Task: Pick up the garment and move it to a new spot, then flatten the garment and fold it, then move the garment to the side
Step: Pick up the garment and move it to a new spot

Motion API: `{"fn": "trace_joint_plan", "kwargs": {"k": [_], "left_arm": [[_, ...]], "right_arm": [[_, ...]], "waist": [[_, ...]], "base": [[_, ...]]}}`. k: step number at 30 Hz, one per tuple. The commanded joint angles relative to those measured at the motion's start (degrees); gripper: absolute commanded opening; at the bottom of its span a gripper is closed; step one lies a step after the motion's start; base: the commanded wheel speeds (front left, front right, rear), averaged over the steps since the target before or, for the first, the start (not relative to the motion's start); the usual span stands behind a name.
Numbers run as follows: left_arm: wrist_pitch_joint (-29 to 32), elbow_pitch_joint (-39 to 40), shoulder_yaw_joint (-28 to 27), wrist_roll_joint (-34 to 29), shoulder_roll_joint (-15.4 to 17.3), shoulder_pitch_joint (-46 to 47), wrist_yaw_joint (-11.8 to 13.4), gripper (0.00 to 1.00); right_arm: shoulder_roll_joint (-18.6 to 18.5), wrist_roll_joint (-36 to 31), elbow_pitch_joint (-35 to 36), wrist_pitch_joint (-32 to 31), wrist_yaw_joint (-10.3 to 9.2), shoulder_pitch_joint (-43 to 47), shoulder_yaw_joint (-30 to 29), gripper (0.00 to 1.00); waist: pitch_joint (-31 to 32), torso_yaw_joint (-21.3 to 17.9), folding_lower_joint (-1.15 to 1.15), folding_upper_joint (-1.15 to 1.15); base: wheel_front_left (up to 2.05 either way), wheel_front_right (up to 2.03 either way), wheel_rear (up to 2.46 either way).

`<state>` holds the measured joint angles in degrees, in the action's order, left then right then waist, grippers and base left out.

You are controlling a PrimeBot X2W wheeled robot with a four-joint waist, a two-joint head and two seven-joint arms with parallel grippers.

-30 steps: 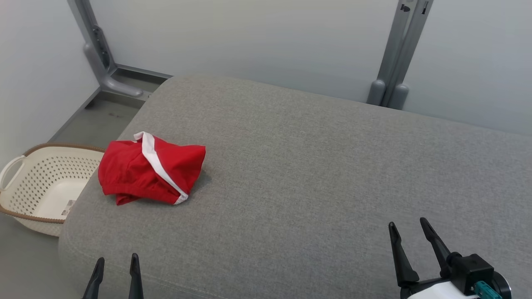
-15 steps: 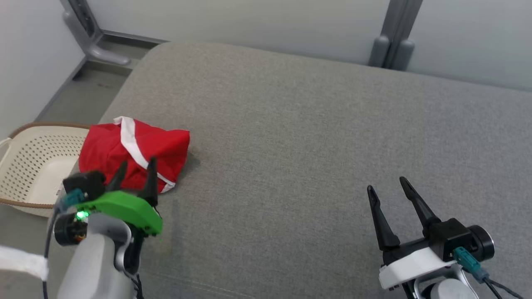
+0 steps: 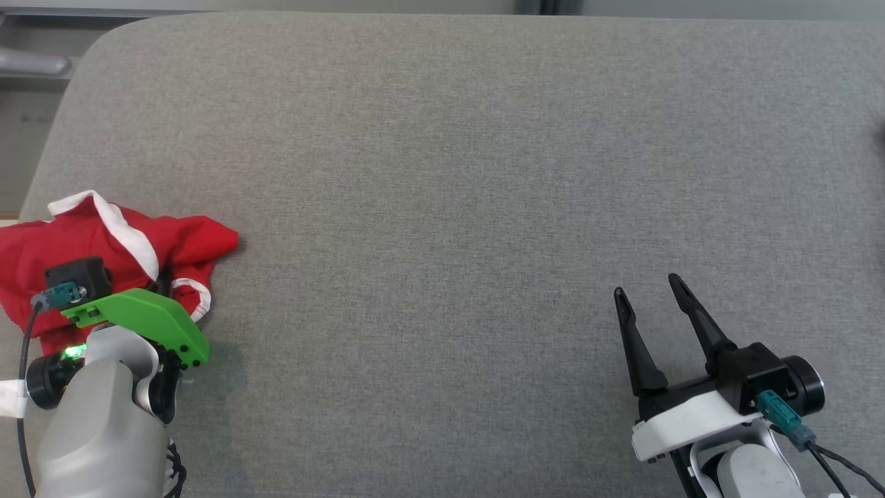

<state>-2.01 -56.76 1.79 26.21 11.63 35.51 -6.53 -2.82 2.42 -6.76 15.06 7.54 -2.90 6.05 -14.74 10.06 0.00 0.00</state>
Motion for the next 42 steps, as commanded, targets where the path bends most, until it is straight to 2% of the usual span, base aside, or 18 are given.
{"fn": "trace_joint_plan", "kwargs": {"k": [1,6,10,18,21,23,28,32,36,40,42], "left_arm": [[-0.78,-0.46,0.66,-0.52,0.97,1.05,-0.32,0.00],[-2.91,0.96,3.35,-0.08,0.65,1.75,-0.96,0.00],[-2.26,7.87,8.10,2.58,-0.95,1.36,-0.99,0.00],[5.69,32.66,16.25,14.55,-3.09,-2.28,-0.98,0.00],[9.29,42.25,17.77,17.91,-5.22,-4.03,-0.77,0.00],[11.44,48.27,19.43,19.94,-6.78,-5.08,0.25,0.00],[13.92,59.90,26.07,27.05,-8.53,-6.68,4.79,0.00],[11.13,64.87,34.73,35.78,-8.57,-4.84,9.74,0.00],[6.33,62.46,38.59,44.70,-8.53,-2.87,14.85,0.00],[0.54,54.07,36.38,52.62,-8.53,0.04,19.43,0.00],[-1.36,47.45,34.85,52.29,-8.49,2.50,20.74,0.00]], "right_arm": [[-0.13,0.31,-0.17,0.14,-0.09,0.39,-0.29,1.00],[-0.12,1.08,-0.04,0.14,-0.09,1.52,-0.67,1.00],[-0.13,1.82,-0.09,0.15,-0.09,2.43,-0.51,1.00],[-0.15,3.58,0.03,0.14,-0.09,3.98,0.00,1.00],[-0.15,4.29,0.05,0.14,-0.09,4.15,0.36,1.00],[-0.13,4.69,0.07,0.14,-0.09,4.31,0.59,1.00],[-0.12,5.60,0.21,0.15,-0.09,3.31,1.28,1.00],[-0.14,5.92,0.35,0.14,-0.09,2.42,1.89,1.00],[-0.11,6.42,0.63,0.14,-0.09,1.28,2.33,1.00],[-0.08,6.79,0.81,0.14,-0.09,0.56,2.47,1.00],[-0.09,6.96,0.97,0.14,-0.09,0.18,2.56,1.00]], "waist": [[-0.51,-1.20,0.00,0.00],[2.44,-0.08,0.00,0.00],[5.14,0.46,0.00,0.00],[8.49,-1.62,0.00,0.00],[8.90,-3.64,0.00,0.00],[8.93,-5.24,0.00,0.00],[7.83,-10.24,0.00,0.00],[5.92,-14.30,0.00,0.00],[3.26,-17.71,0.00,0.00],[0.80,-19.92,0.00,0.00],[-0.23,-20.54,0.00,0.00]], "base": [[0.00,0.00,0.00],[0.00,0.00,0.00],[0.00,0.00,0.00],[0.00,0.00,0.00],[0.00,0.00,0.00],[0.00,0.00,0.00],[0.00,0.00,0.00],[0.00,0.00,0.00],[0.00,0.00,0.00],[0.00,0.00,0.00],[0.00,0.00,0.00]]}}
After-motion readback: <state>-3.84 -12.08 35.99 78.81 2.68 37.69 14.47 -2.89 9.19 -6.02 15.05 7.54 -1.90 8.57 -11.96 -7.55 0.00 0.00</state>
